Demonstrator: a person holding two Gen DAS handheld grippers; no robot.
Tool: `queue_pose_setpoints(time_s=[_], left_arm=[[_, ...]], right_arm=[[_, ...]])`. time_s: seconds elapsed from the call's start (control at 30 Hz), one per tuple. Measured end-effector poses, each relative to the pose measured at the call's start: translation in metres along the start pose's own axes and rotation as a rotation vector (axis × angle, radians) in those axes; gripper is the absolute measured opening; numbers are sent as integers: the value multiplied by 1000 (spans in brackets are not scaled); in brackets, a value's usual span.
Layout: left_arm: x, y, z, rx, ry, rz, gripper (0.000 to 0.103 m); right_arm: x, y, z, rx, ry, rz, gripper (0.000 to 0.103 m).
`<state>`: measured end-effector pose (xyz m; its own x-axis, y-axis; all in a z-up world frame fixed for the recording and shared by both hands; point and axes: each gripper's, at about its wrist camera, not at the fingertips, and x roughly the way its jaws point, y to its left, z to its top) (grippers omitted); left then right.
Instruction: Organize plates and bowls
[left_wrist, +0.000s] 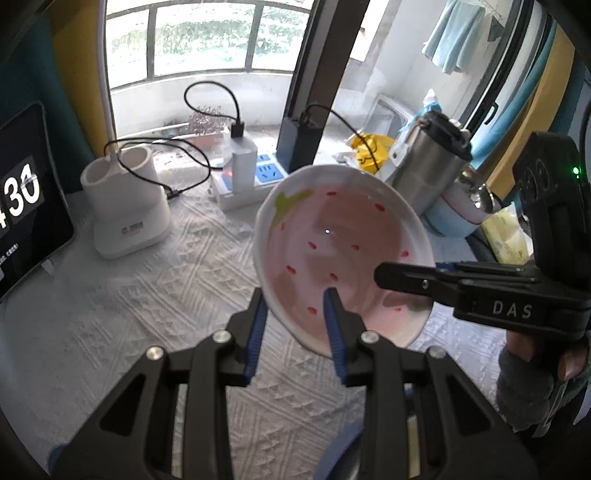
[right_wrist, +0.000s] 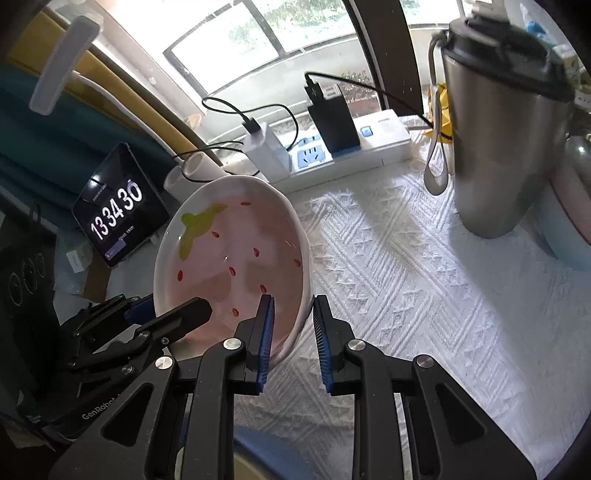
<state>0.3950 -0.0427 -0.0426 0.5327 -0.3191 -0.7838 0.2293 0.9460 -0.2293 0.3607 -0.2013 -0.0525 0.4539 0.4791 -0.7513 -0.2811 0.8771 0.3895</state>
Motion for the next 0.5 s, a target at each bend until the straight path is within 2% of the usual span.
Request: queue_pose_setpoints(time_s=[0.5], left_arm=[[-46, -14, -16, 23, -50, -7, 32]], right_arm=[[-38, 23, -22, -24, -49, -10, 24]])
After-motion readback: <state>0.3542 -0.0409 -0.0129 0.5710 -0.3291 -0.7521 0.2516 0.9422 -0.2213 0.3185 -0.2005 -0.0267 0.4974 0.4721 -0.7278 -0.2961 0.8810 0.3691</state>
